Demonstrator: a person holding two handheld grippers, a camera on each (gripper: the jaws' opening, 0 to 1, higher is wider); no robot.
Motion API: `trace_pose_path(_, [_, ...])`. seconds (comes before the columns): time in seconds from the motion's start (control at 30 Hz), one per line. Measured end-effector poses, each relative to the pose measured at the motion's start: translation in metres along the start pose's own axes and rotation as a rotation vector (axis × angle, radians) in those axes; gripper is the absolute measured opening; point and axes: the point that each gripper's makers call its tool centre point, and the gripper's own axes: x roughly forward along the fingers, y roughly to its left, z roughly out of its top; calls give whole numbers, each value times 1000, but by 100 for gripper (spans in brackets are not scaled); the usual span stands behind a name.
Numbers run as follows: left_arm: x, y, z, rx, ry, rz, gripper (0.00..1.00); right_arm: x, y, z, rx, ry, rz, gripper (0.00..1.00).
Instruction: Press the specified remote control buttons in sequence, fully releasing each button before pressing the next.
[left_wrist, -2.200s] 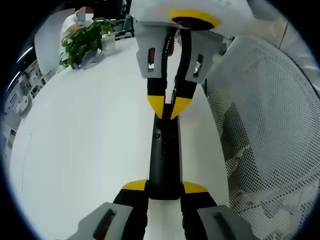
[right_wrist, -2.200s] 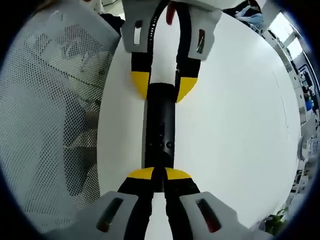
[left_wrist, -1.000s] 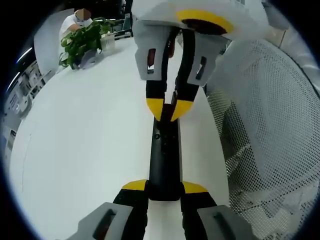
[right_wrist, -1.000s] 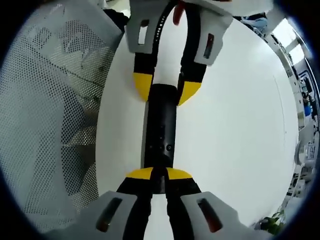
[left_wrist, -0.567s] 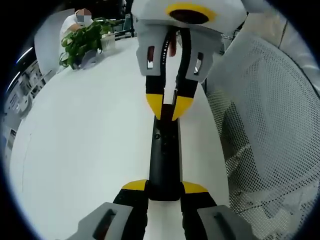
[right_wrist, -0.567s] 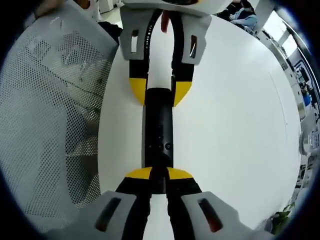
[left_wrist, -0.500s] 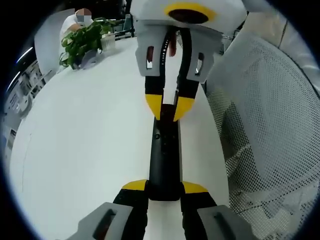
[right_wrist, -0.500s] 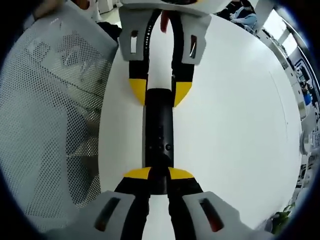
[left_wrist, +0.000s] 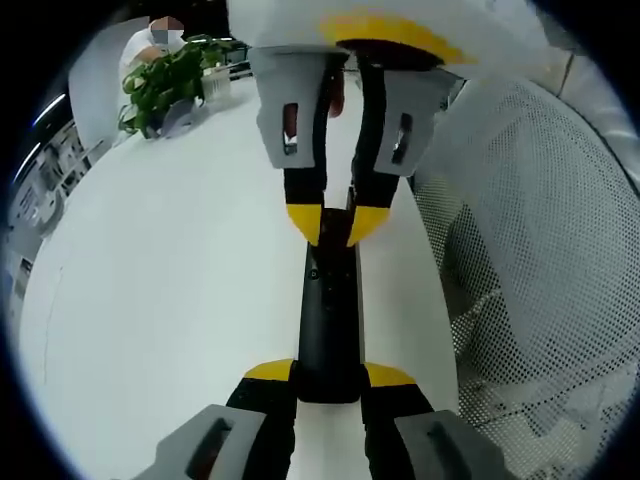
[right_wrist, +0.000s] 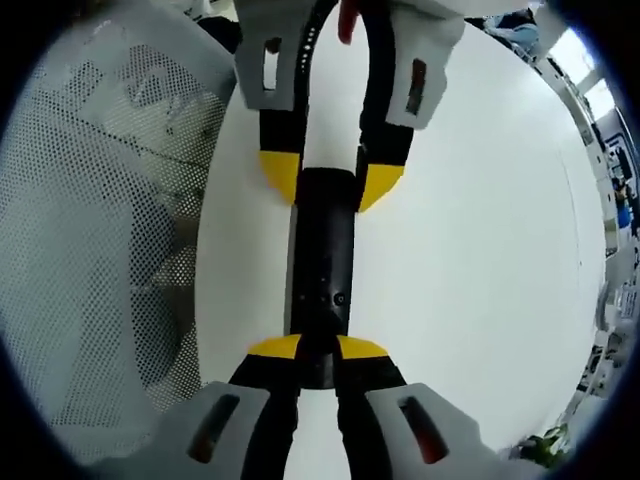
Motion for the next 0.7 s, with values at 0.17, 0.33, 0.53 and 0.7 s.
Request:
trace_pose_path(0.17, [0, 0, 0, 3, 8, 1, 25, -2, 0, -3, 56, -57, -23, 10])
trace_pose_path(0.33, [0, 0, 0, 12, 15, 4, 25, -4, -2, -3, 103, -104, -14, 10])
trace_pose_path(0.53, [0, 0, 0, 11, 9, 3, 25, -4, -1, 0, 92, -97, -12, 9])
trace_pose_path(0.7, [0, 0, 0, 16, 15, 2, 25, -3, 0, 3, 64, -96, -4, 8])
